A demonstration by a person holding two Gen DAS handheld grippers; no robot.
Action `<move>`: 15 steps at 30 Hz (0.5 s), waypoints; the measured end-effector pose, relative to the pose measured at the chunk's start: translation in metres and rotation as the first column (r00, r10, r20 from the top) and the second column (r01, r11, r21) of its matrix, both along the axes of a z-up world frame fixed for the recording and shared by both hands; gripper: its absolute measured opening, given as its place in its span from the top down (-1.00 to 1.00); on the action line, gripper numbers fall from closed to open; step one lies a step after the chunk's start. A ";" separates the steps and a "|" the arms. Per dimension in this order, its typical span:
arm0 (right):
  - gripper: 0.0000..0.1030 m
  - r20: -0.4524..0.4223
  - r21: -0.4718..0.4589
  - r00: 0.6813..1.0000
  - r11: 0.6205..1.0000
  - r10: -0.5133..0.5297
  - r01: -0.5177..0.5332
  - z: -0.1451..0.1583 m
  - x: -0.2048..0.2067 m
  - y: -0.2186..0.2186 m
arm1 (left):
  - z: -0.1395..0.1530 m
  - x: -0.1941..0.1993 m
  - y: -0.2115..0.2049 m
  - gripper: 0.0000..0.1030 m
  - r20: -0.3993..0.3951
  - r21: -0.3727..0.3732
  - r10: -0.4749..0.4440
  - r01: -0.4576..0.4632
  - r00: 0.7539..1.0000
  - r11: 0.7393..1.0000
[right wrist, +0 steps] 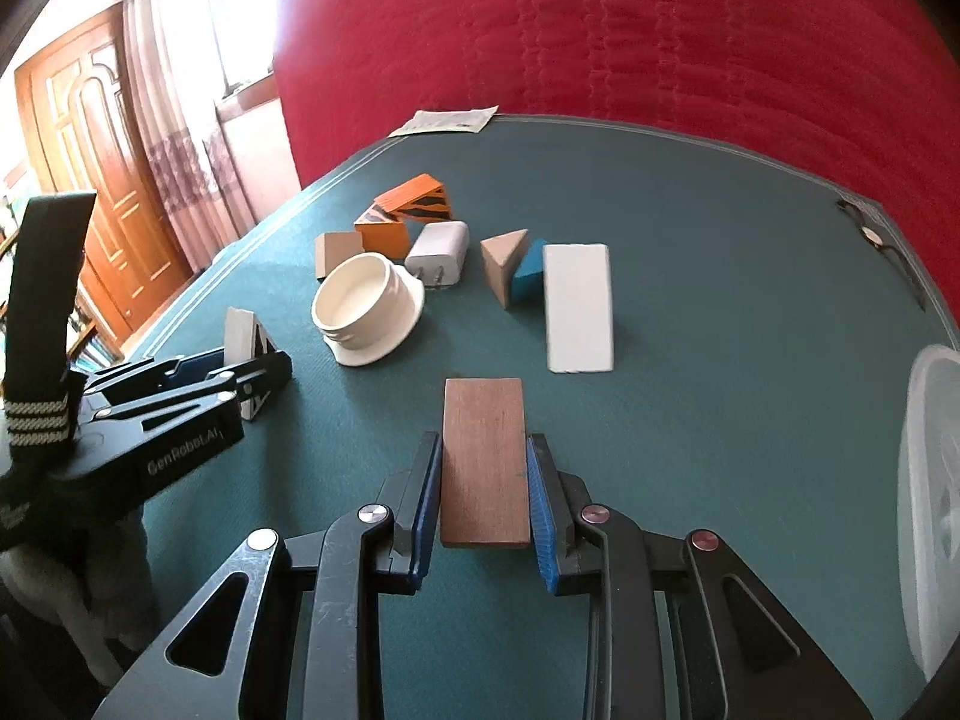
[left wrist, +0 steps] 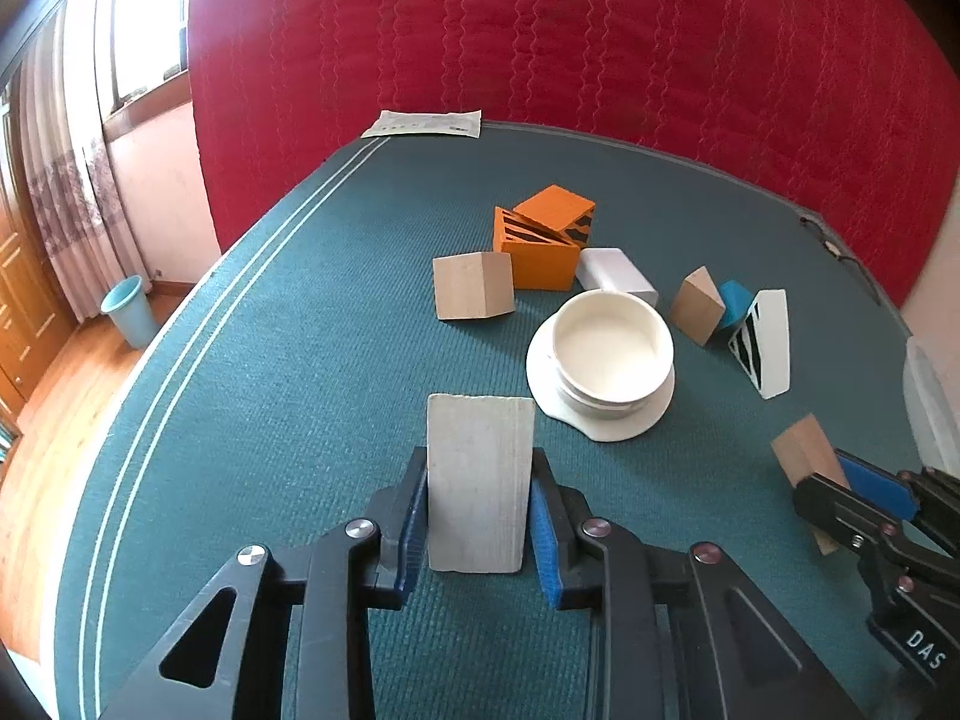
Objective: Organize rigid objects
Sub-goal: 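Carry the pale board and brown block toward the clear plastic container with both tools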
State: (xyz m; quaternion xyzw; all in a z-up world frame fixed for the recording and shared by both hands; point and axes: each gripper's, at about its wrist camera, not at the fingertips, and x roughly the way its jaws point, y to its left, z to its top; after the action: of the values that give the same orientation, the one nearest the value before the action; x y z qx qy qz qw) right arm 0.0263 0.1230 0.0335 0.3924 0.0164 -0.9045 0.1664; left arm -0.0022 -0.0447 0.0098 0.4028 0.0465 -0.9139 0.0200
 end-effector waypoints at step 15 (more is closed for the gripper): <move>0.45 -0.045 -0.058 0.990 0.990 -0.134 0.131 0.023 0.019 0.064 | 0.014 0.012 0.025 0.39 -0.020 -0.003 -0.036 0.036 0.999 0.999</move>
State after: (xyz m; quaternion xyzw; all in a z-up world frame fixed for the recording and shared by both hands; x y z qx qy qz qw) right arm 0.0452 0.1867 0.0570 0.3657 -0.0304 -0.9230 0.1160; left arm 0.0096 -0.0194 0.0236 0.3943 0.0381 -0.9182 0.0037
